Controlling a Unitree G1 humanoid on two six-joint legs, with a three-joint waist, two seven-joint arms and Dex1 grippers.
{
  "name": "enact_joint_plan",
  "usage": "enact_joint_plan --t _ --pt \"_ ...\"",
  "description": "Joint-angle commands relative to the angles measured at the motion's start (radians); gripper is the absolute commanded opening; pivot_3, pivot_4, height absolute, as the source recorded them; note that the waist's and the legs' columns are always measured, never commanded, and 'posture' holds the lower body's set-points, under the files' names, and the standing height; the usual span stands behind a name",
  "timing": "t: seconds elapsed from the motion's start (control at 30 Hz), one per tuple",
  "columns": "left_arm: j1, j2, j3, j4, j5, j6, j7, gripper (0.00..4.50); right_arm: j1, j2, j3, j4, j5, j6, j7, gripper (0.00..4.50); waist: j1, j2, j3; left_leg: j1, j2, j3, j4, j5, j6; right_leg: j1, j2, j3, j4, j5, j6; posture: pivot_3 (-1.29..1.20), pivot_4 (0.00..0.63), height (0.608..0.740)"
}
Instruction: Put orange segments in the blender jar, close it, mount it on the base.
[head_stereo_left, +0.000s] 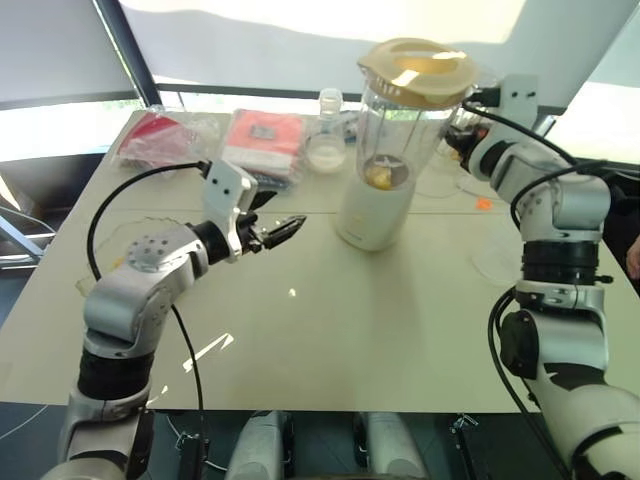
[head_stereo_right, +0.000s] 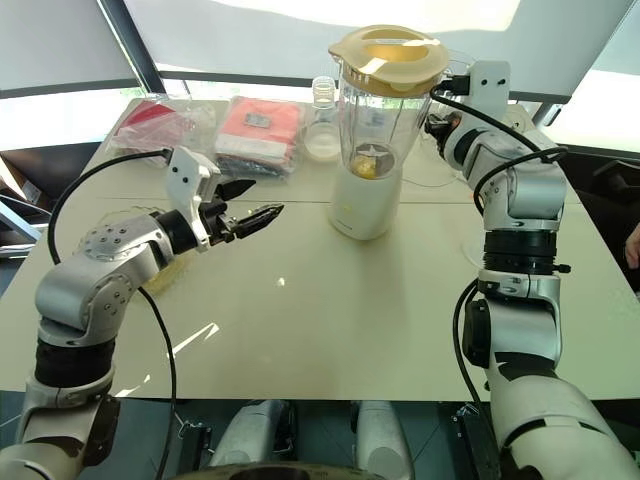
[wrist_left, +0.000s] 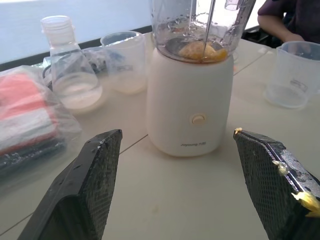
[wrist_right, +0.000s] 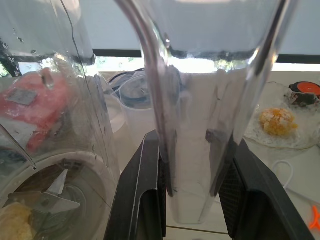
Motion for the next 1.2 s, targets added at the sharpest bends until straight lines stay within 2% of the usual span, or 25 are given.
enact_joint_plan --t 0.03,0.33,0.6,0.9,1.2 --pt "-0.010 0.003 0.007 -0.013 0.004 -0.029 0.004 3.69 0.020 0.014 0.001 -0.008 0.006 0.029 0.003 0.81 0.000 0.000 0.000 0.000 0.000 0.000 0.000 0.000 0.000 0.000 0.000 0.000 0.000 0.000 0.000 0.00 0.150 0.740" --pt "-0.016 0.005 0.002 -0.002 0.007 -0.037 0.006 3.69 0.040 0.045 -0.007 -0.051 0.010 0.047 -0.015 0.81 -0.002 0.000 0.000 0.000 0.000 0.000 0.000 0.000 0.000 0.000 0.000 0.000 0.000 0.000 0.000 0.00 0.150 0.740" --pt "-0.020 0.016 -0.011 0.032 0.016 -0.064 -0.017 3.69 0.041 0.009 0.060 -0.038 -0.033 0.005 0.037 0.81 -0.002 0.000 0.000 0.001 0.000 0.000 0.000 0.000 0.000 0.000 0.000 0.000 0.000 0.000 0.000 0.00 0.150 0.740" --pt "-0.007 0.011 -0.014 0.035 0.028 -0.081 -0.019 3.69 -0.005 0.003 0.058 0.035 -0.045 -0.003 0.059 0.81 -0.002 0.000 0.000 0.001 0.000 0.000 0.000 0.000 0.000 0.001 0.000 0.000 0.000 0.000 0.000 0.00 0.150 0.740" --pt "0.006 0.007 -0.013 0.031 0.034 -0.089 -0.014 3.69 0.000 0.014 0.063 0.000 -0.045 0.035 0.048 0.81 -0.002 0.000 0.000 0.002 0.000 0.000 0.000 0.000 0.000 0.001 0.000 0.000 0.000 0.000 0.000 0.00 0.150 0.740"
